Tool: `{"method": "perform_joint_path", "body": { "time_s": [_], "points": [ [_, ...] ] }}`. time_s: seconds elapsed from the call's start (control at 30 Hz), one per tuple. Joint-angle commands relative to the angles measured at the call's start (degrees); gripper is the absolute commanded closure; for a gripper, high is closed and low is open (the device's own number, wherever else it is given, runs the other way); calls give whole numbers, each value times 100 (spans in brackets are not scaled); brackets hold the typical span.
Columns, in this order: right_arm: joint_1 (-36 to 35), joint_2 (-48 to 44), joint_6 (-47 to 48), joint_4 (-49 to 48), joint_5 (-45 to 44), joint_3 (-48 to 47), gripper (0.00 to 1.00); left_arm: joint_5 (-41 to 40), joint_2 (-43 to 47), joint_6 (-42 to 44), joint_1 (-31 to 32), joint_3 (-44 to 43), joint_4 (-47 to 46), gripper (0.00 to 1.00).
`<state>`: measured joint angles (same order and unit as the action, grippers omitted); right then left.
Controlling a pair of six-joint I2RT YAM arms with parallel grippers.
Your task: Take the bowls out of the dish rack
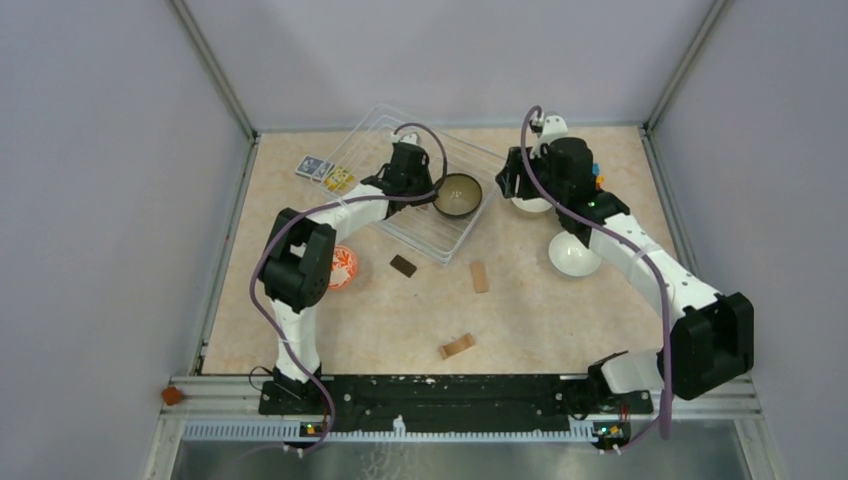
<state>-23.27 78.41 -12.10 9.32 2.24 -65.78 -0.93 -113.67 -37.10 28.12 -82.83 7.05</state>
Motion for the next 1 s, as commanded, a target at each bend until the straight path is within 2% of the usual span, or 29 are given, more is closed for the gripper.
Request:
{"method": "perform_joint_path", "body": {
  "time_s": [0.0,0.03,0.23,0.37,0.57,0.83,0.97],
  "points": [
    [-55,-588,-6,-410,-103,222,43,-164,170,355,-9,-183,-2,93],
    [-54,-709,-18,-489,-113,311,43,-213,202,398,-16,-207,32,100],
    [-53,-1482,89,-1041,-442,868,42,-275,606,649,-91,-416,84,100],
    [-51,-1881,102,-1054,-581,1009,41,-239,1054,961,-97,-521,41,100],
    [-55,-2480,-68,-764,-558,1234,41,506,1715,1116,-93,-335,107,100],
    [-54,-3570,-672,-336,-612,1801,38,2020,2355,492,-38,409,111,100],
    [-50,-4137,-1048,-92,-597,2197,38,1994,2515,424,341,557,115,100]
  ]
}}
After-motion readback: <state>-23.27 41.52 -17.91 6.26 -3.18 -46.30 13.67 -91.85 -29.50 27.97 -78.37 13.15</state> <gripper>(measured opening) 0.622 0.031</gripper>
